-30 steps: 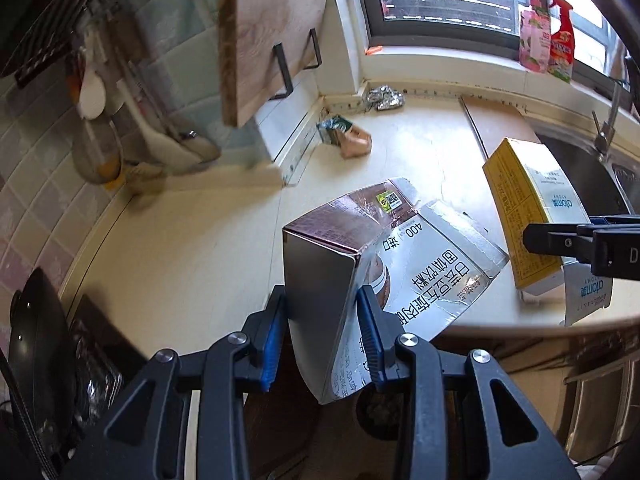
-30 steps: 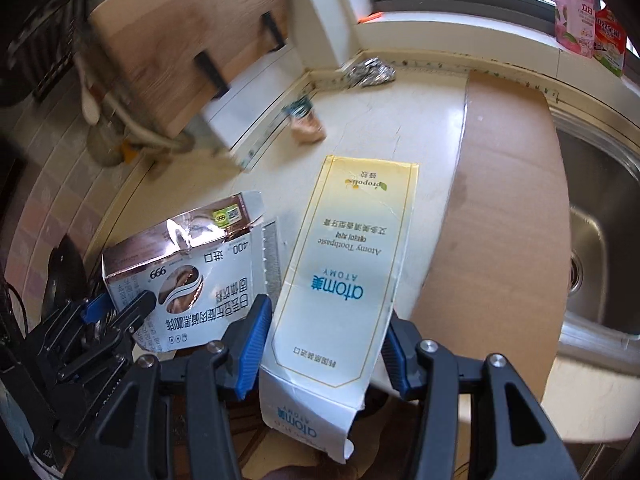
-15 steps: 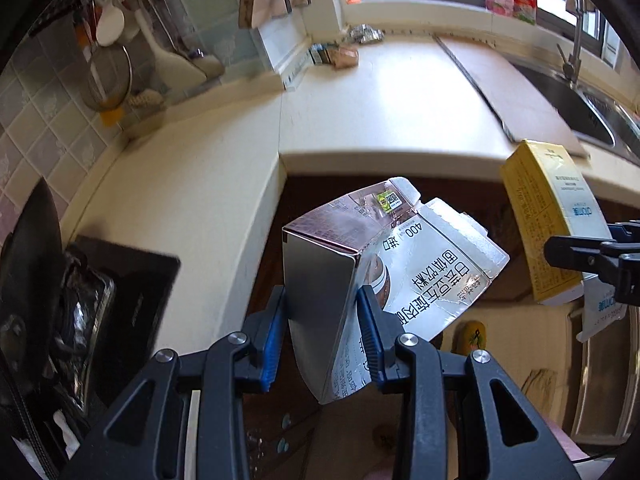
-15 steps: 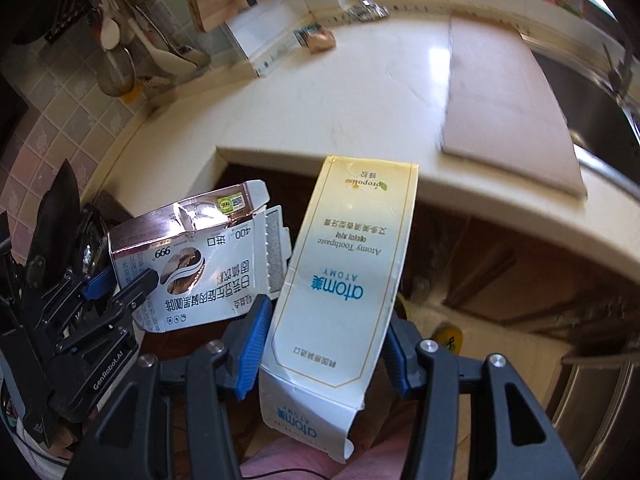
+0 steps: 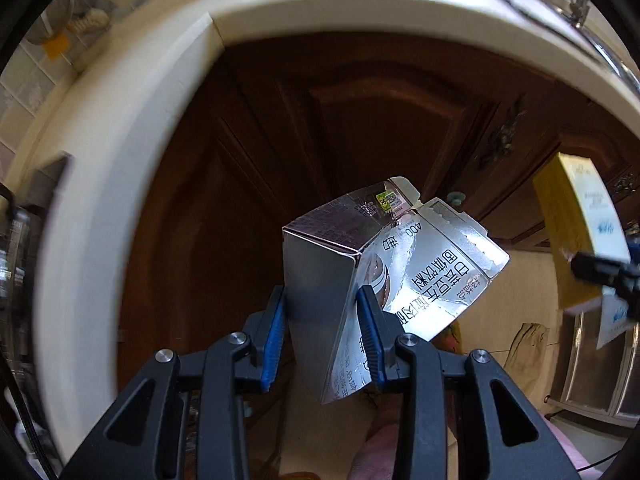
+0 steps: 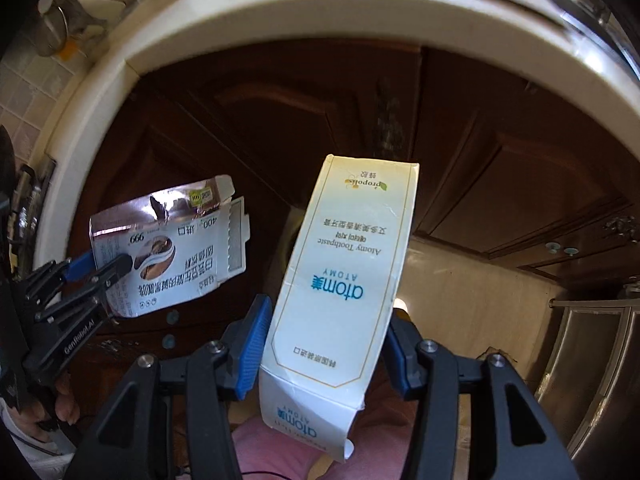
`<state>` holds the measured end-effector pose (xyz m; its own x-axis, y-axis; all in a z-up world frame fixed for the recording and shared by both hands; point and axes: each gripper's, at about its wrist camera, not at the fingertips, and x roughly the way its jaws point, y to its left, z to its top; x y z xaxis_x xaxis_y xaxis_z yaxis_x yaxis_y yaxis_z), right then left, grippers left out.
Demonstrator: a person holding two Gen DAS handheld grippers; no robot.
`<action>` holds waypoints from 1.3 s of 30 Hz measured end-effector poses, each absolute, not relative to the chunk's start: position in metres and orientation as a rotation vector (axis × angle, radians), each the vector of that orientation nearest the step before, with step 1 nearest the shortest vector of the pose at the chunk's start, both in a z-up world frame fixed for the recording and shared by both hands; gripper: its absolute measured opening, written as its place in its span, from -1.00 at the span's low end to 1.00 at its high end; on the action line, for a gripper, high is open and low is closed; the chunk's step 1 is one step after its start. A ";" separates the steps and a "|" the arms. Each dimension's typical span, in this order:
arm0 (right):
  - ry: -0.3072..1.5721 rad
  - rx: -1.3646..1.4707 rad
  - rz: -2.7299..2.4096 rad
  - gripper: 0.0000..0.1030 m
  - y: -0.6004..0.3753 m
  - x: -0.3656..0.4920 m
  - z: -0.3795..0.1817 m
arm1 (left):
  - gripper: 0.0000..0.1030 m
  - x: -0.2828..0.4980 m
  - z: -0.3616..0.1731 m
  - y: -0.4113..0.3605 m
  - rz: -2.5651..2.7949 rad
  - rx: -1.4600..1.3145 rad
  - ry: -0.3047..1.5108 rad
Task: Collect trash
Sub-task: 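Carry both boxes down over the bin and open both tools, then raise both open tools from the bin back up to the counter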
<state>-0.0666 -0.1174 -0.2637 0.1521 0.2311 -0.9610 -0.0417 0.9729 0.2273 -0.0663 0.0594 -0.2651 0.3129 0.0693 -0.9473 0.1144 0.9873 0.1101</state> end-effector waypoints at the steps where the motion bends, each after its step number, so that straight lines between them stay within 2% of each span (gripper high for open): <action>1: 1.419 0.148 0.206 0.01 -0.115 -0.065 -0.275 | -0.35 -0.063 -0.278 0.057 -0.027 0.167 1.263; 15: 1.535 -0.022 0.331 0.02 -0.078 -0.028 -0.468 | -0.36 -0.022 -0.480 0.035 -0.010 0.191 1.405; 24: 1.563 -0.128 0.380 0.07 -0.059 0.003 -0.553 | -0.36 0.004 -0.544 0.034 -0.041 0.219 1.412; 26: 1.566 -0.141 0.386 0.09 -0.058 0.006 -0.562 | -0.21 0.001 -0.548 0.030 -0.057 0.204 1.416; 28: 1.569 -0.142 0.393 0.11 -0.055 0.011 -0.566 | 0.17 0.002 -0.550 0.032 -0.070 0.192 1.415; 31: 1.563 -0.148 0.399 0.11 -0.055 0.013 -0.569 | 0.44 0.001 -0.549 0.033 -0.068 0.200 1.404; 35: 1.557 -0.144 0.415 0.11 -0.055 0.011 -0.570 | 0.59 0.005 -0.546 0.037 -0.075 0.175 1.422; 39: 1.547 -0.133 0.411 0.12 -0.053 0.010 -0.571 | 0.85 0.006 -0.551 0.045 -0.057 0.168 1.415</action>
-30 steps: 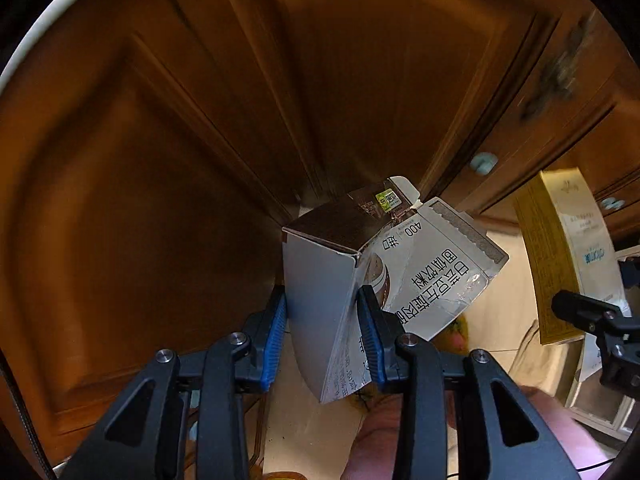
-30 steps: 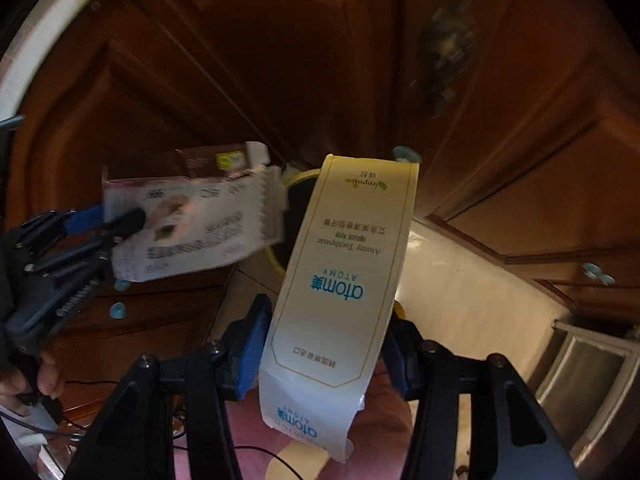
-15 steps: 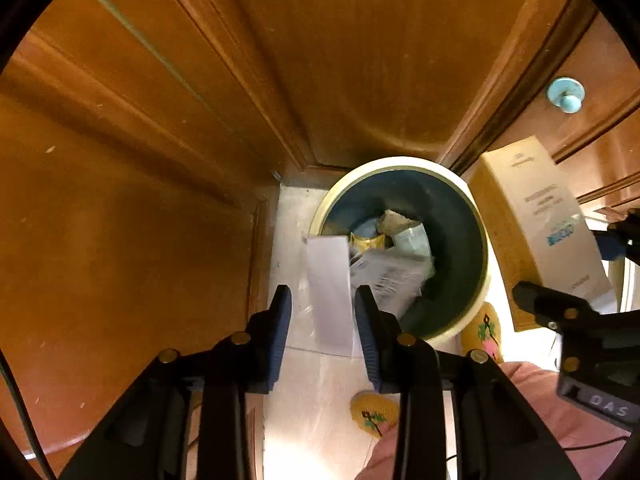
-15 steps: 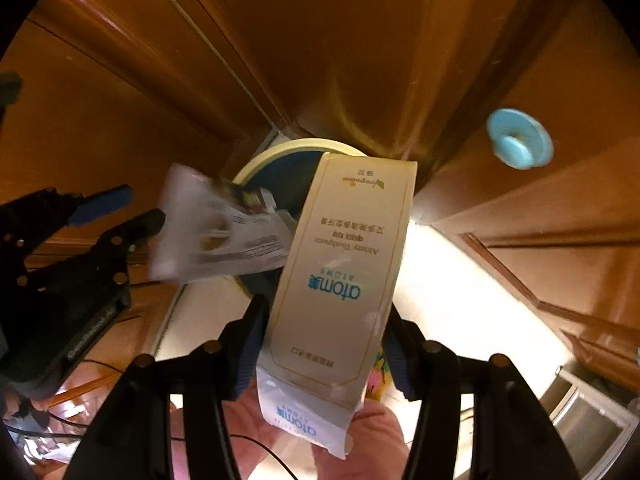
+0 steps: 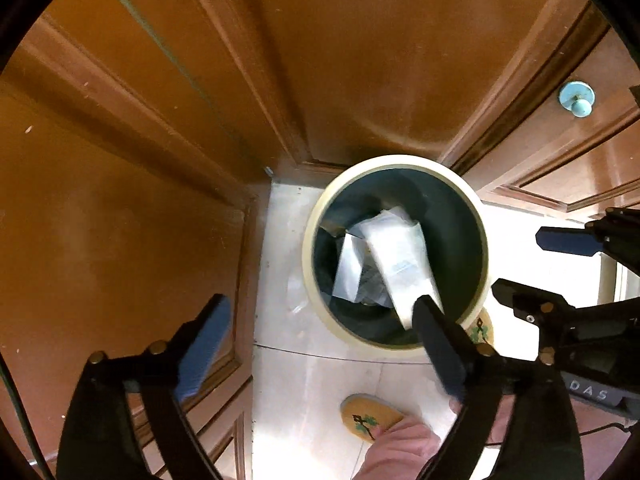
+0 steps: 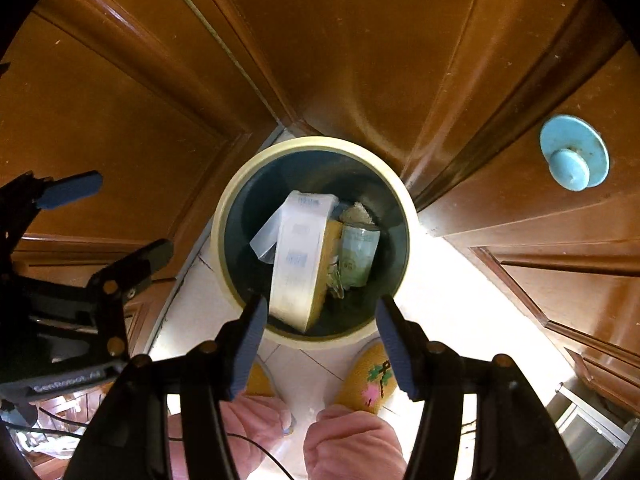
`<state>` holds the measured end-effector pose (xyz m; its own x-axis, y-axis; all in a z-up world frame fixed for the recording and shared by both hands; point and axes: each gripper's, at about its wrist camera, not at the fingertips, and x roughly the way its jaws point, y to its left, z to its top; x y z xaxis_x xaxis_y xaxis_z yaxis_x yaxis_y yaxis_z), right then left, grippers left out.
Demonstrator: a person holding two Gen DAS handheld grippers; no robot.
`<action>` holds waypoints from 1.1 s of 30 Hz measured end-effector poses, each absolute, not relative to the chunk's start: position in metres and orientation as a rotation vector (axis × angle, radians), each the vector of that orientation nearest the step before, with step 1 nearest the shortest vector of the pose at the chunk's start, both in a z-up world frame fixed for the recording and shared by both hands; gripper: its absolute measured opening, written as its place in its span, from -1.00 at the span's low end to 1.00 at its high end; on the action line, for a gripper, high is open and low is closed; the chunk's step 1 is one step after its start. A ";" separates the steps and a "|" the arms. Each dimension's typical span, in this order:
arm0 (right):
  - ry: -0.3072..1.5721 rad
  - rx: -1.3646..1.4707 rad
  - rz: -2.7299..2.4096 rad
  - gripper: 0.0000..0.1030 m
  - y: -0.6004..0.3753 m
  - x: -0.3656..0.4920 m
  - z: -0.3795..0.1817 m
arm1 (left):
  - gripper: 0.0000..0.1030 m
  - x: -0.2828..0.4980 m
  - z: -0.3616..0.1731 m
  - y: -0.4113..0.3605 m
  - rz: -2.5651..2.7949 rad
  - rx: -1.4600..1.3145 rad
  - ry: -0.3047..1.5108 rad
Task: Collect trash
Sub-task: 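Raise both open tools from the bin back up to the counter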
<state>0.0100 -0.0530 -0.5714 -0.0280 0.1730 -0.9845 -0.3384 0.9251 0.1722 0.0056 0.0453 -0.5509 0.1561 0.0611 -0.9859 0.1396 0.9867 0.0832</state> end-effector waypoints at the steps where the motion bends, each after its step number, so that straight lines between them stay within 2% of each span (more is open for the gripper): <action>1: 1.541 -0.123 0.408 0.12 -0.052 0.009 -0.572 | 0.89 0.006 -0.552 0.049 -0.054 0.163 1.414; 8: 1.502 -0.047 0.376 0.17 -0.056 0.006 -0.563 | 0.90 0.004 -0.554 0.061 -0.067 0.101 1.422; 16: 1.482 0.024 0.335 0.17 -0.067 0.000 -0.523 | 0.90 -0.001 -0.516 0.061 -0.100 0.042 1.422; 26: 1.458 0.116 0.277 0.17 -0.082 -0.013 -0.438 | 0.90 -0.010 -0.434 0.063 -0.129 -0.054 1.406; 33: 1.405 0.159 0.261 0.17 -0.089 -0.027 -0.358 | 0.90 -0.023 -0.346 0.055 -0.193 -0.051 1.354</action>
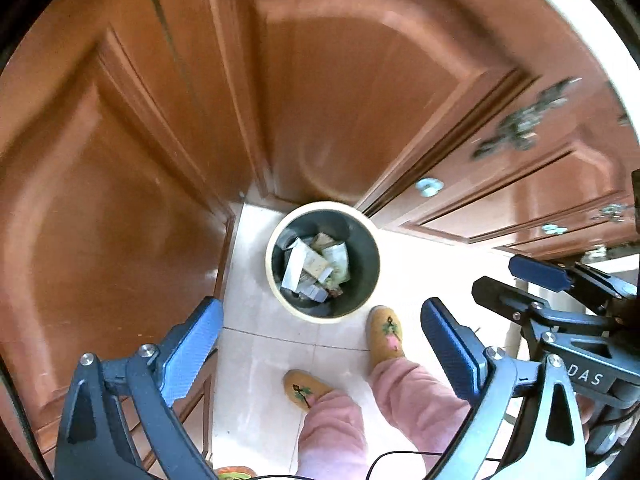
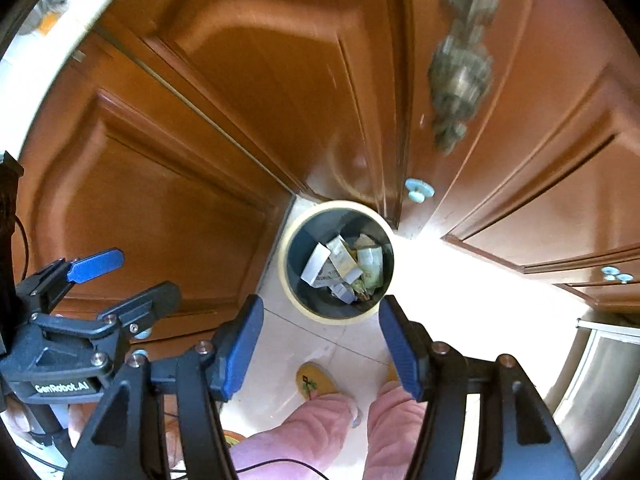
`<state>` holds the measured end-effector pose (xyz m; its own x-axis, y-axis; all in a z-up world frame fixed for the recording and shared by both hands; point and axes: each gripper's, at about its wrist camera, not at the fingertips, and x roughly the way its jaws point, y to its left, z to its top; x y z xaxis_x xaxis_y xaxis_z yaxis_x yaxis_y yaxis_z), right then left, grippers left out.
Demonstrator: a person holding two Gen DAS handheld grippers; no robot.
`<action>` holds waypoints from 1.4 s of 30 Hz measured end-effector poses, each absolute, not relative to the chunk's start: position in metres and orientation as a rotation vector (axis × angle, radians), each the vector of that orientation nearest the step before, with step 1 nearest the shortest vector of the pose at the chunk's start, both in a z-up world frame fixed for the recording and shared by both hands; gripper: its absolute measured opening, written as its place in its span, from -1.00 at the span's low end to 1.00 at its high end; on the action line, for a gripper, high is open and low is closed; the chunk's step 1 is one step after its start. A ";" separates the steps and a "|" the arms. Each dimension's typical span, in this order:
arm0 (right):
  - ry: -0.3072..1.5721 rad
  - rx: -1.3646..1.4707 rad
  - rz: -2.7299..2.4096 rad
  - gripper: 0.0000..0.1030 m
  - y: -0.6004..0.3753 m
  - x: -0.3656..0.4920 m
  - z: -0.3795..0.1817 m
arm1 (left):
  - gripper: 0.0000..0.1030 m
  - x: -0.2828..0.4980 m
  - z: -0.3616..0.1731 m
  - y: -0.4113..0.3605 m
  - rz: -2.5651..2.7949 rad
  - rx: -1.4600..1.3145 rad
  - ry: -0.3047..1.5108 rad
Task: Collect trash
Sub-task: 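Raise both open tools from the bin back up to the counter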
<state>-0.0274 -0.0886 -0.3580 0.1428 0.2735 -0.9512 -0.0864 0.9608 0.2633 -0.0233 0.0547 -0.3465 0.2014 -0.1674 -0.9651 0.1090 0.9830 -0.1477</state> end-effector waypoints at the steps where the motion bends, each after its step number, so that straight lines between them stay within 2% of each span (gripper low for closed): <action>1: 1.393 0.161 0.260 0.17 -0.090 -0.029 -0.346 | 0.90 -0.025 -0.332 0.054 -0.198 -0.050 1.340; 11: 1.271 0.193 0.250 0.17 -0.098 -0.051 -0.235 | 0.90 -0.045 -0.221 0.053 -0.239 -0.053 1.229; 30: 1.059 0.233 0.190 0.17 -0.102 -0.076 -0.117 | 0.90 -0.073 -0.091 0.049 -0.376 0.078 1.043; 42: 0.881 0.245 0.161 0.17 -0.118 -0.058 -0.041 | 0.90 -0.064 -0.003 0.063 -0.362 -0.040 0.904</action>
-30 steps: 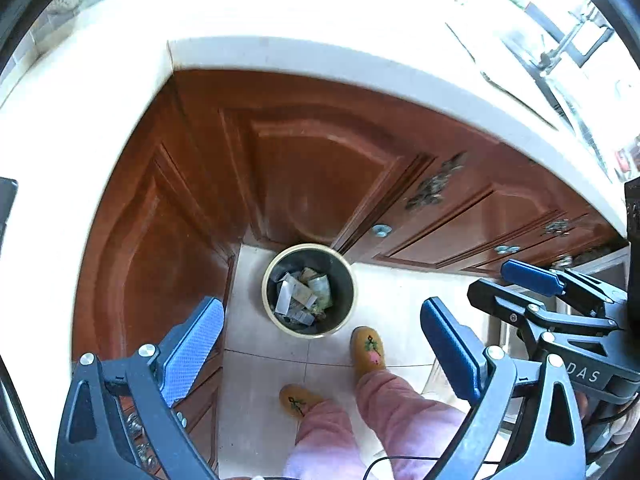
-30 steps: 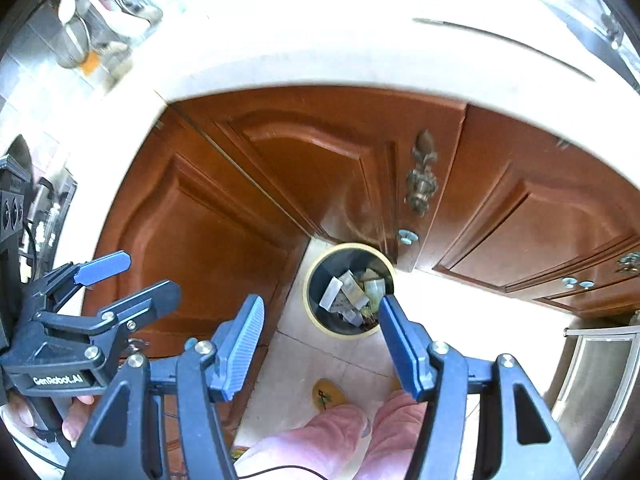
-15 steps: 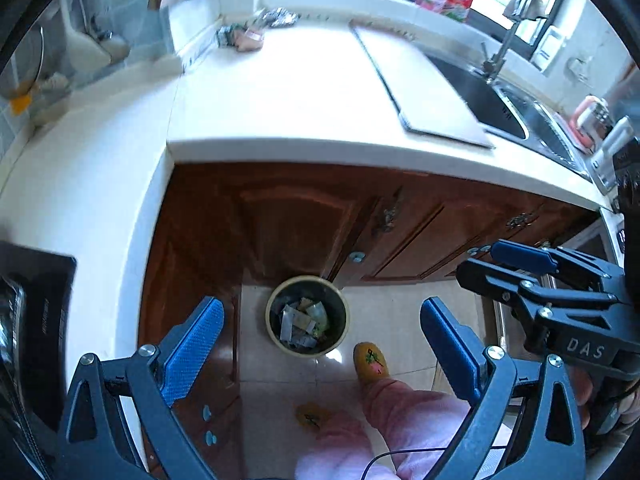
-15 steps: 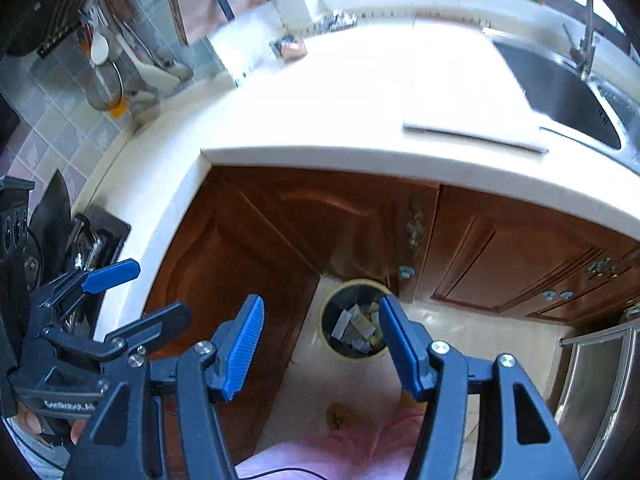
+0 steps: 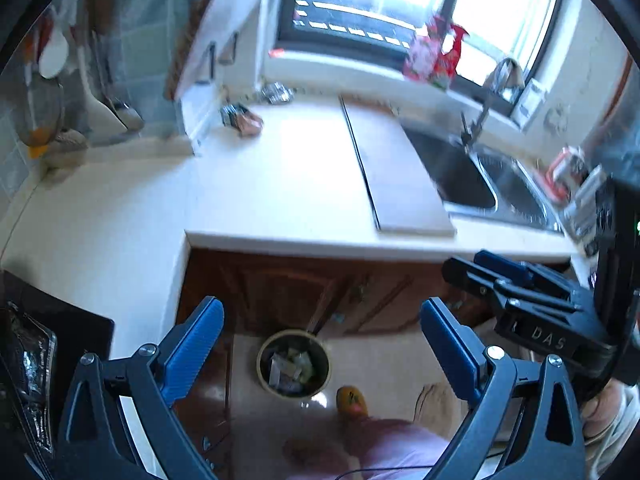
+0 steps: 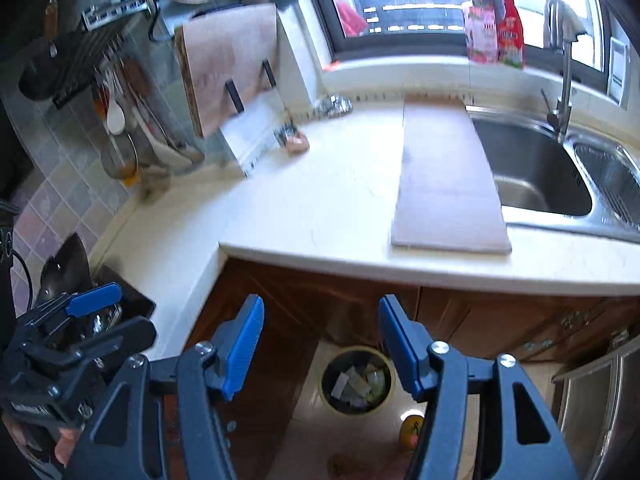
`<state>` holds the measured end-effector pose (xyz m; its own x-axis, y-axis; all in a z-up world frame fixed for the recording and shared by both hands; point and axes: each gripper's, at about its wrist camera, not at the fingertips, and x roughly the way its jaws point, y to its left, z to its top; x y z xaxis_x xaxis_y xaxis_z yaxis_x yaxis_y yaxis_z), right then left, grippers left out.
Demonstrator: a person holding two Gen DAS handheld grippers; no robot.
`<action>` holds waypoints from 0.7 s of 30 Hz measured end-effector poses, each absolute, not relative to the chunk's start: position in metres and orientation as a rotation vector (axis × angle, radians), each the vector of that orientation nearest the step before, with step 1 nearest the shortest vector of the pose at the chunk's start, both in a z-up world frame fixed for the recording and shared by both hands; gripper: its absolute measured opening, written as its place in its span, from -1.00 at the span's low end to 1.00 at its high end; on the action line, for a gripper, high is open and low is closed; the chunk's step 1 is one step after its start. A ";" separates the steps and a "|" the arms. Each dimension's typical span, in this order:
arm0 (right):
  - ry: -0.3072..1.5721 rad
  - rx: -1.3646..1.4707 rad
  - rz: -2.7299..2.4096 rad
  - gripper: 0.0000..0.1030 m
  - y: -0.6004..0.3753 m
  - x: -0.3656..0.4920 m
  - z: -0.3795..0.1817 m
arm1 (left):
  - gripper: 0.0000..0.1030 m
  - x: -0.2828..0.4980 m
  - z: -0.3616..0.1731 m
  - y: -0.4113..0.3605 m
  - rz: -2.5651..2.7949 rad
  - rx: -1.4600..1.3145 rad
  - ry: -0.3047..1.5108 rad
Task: Collect trash
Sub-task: 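Raise both open tools from the bin back up to the counter, then grasp the green-and-tan carton with the left tool while the right tool grasps the crumpled foil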
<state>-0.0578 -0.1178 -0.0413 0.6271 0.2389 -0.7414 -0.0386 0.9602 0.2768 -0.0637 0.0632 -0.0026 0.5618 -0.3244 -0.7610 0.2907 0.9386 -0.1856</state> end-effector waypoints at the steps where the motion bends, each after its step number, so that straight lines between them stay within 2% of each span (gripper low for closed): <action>1: 0.872 0.246 0.163 0.17 -0.119 -0.056 -0.037 | 0.90 -0.062 0.004 0.064 -0.353 -0.053 0.894; 7: 0.812 0.255 0.189 0.17 -0.129 -0.028 -0.009 | 0.90 -0.050 0.034 0.062 -0.269 -0.074 0.844; 13: 0.787 0.258 0.251 0.17 -0.145 0.022 0.002 | 0.90 -0.018 0.041 0.048 -0.184 -0.067 0.830; 21: 0.811 0.247 0.378 0.17 -0.172 0.130 0.002 | 0.90 0.080 0.033 0.018 -0.057 -0.100 0.882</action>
<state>0.1304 -0.1725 0.0019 0.6278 0.4189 -0.6561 -0.2325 0.9053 0.3555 0.0802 0.0178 0.0327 0.6345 -0.0912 -0.7675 0.0083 0.9938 -0.1113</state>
